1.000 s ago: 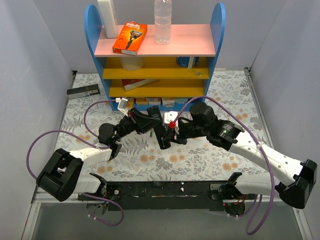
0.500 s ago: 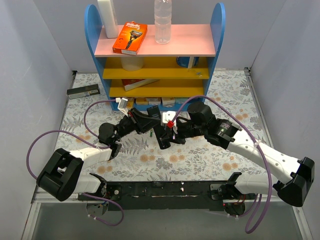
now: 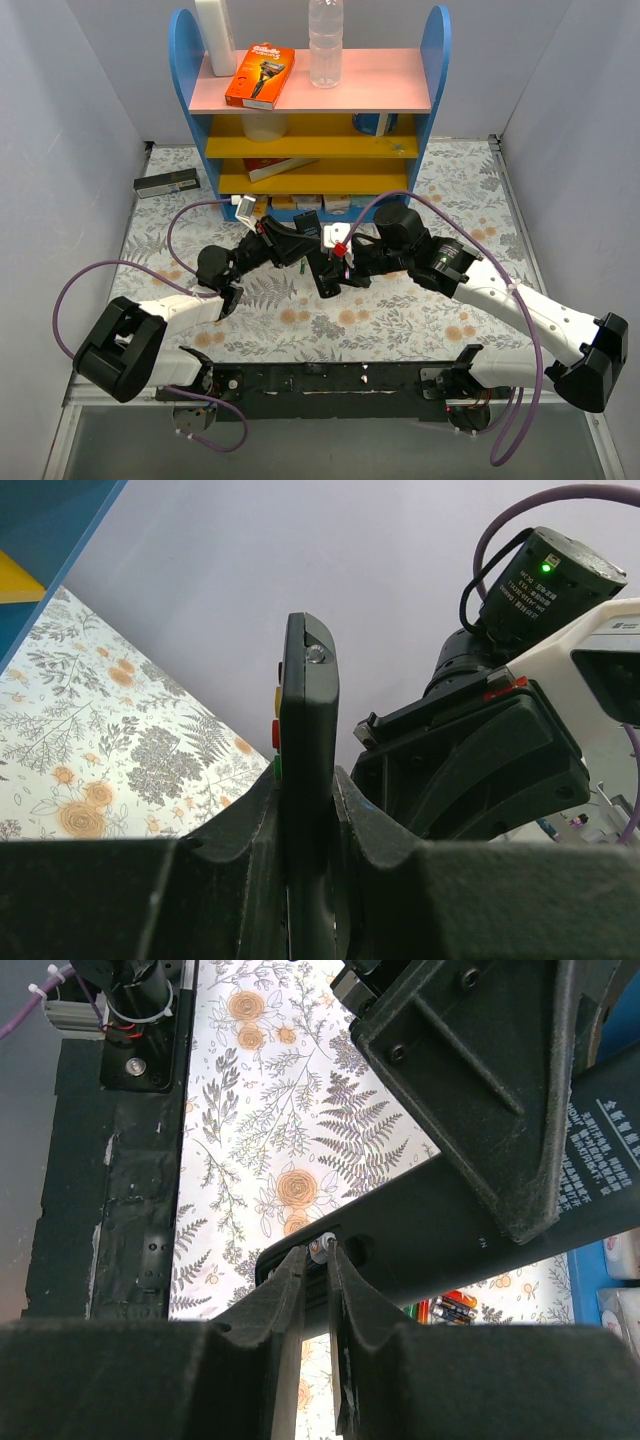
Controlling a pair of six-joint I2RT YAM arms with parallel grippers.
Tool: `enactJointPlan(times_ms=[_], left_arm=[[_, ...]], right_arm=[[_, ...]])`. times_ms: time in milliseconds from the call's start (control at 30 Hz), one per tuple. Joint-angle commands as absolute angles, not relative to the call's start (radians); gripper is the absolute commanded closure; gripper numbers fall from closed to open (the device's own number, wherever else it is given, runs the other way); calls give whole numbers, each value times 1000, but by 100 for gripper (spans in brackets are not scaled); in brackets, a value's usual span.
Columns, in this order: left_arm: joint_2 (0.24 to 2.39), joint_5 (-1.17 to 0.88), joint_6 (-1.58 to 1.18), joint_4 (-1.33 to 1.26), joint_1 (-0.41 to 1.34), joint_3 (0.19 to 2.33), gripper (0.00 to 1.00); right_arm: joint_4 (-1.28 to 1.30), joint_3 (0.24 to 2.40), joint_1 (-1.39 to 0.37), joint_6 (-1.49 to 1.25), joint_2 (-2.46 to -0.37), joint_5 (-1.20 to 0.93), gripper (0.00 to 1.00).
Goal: Load the batteries into the remote control
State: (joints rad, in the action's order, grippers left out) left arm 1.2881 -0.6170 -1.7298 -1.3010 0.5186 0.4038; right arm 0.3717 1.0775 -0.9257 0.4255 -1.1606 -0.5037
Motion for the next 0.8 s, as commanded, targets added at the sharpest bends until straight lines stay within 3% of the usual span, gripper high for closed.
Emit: enactJointPlan(times_ms=[0,767], left_arm=[[1264,-600,-1761,-1339,518,453,100],[1264,-621,-1753,-1308,518,492,100]], right_arm=[[413,1112,-927,453,-1175,-499,79],[557,1173,-966,552,-1255,-437,78]])
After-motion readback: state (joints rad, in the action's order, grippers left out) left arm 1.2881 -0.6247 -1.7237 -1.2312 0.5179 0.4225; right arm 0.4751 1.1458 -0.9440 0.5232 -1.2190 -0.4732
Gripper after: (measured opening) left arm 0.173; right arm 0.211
